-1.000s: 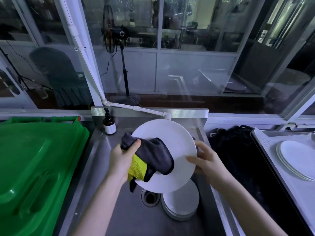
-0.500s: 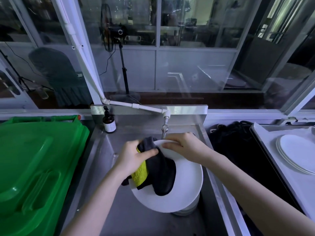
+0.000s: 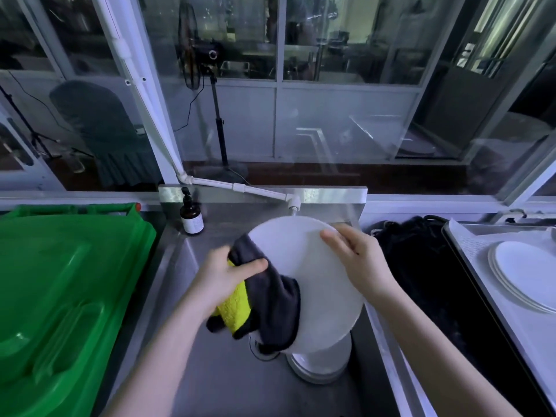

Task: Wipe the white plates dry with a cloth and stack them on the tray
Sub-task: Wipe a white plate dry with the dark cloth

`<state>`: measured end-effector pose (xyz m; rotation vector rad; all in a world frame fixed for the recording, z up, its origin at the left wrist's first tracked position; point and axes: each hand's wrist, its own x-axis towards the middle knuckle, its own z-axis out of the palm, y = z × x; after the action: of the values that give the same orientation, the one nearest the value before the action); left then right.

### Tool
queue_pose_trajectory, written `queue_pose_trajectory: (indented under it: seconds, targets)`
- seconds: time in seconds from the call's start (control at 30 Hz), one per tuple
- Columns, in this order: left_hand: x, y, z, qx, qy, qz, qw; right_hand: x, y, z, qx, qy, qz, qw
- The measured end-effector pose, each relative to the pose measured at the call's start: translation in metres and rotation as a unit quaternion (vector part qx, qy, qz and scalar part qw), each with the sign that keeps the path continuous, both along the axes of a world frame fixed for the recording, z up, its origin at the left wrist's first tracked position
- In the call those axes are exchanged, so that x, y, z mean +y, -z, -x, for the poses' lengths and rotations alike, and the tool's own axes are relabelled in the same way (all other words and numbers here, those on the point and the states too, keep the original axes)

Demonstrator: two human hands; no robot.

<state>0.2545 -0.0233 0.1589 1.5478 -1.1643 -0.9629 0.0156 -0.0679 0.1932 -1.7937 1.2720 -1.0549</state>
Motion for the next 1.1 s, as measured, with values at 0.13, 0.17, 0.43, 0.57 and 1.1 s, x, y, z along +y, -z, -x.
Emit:
queue_pose_trajectory:
  seconds: [0.13, 0.17, 0.43, 0.57, 1.1]
  targets:
    - [-0.020, -0.026, 0.006, -0.207, 0.214, 0.027, 0.954, 0.000, -0.011, -0.023, 0.200, -0.173, 0.070, 0.962]
    - [-0.020, -0.025, 0.008, -0.205, 0.221, 0.029, 0.953, 0.000, -0.013, -0.025, 0.209, -0.180, 0.082, 0.958]
    - [0.005, 0.019, 0.028, 0.314, -0.225, -0.018, 0.922, 0.014, 0.000, -0.031, -0.161, 0.169, 0.001, 0.972]
    - [0.010, 0.013, 0.020, 0.313, -0.263, 0.018, 0.912, 0.020, 0.012, -0.035, -0.223, 0.149, -0.081, 0.960]
    - [0.004, -0.037, 0.000, 0.077, -0.044, 0.091, 0.992, -0.007, -0.030, -0.016, 0.060, -0.045, 0.067, 0.995]
